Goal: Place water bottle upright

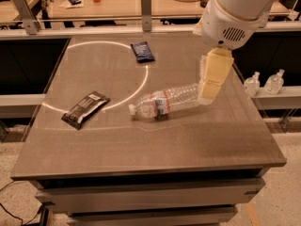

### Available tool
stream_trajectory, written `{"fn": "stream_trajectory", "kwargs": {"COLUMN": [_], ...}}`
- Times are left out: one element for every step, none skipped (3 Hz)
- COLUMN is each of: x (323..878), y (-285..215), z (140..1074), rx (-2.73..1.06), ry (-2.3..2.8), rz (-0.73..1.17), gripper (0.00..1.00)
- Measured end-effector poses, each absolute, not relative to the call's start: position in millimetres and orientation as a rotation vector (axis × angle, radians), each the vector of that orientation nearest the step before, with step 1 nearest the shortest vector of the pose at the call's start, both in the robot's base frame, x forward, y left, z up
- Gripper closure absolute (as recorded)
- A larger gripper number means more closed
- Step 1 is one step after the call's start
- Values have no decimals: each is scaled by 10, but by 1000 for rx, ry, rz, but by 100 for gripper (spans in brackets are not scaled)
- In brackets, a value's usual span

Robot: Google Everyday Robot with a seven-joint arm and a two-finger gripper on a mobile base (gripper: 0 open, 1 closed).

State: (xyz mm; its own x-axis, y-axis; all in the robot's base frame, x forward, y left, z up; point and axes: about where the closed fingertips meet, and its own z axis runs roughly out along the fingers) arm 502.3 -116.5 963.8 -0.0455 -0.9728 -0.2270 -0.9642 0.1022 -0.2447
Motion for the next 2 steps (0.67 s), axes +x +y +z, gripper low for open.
{"fn": "stream_trajectory", "kwargs": {"x": [5123,5185], "y": [-824,-607], "z": [9450,9265], "rx": [-1965,-1988], "ry": [2007,1999], "rz": [46,91], "gripper": [0,0]}}
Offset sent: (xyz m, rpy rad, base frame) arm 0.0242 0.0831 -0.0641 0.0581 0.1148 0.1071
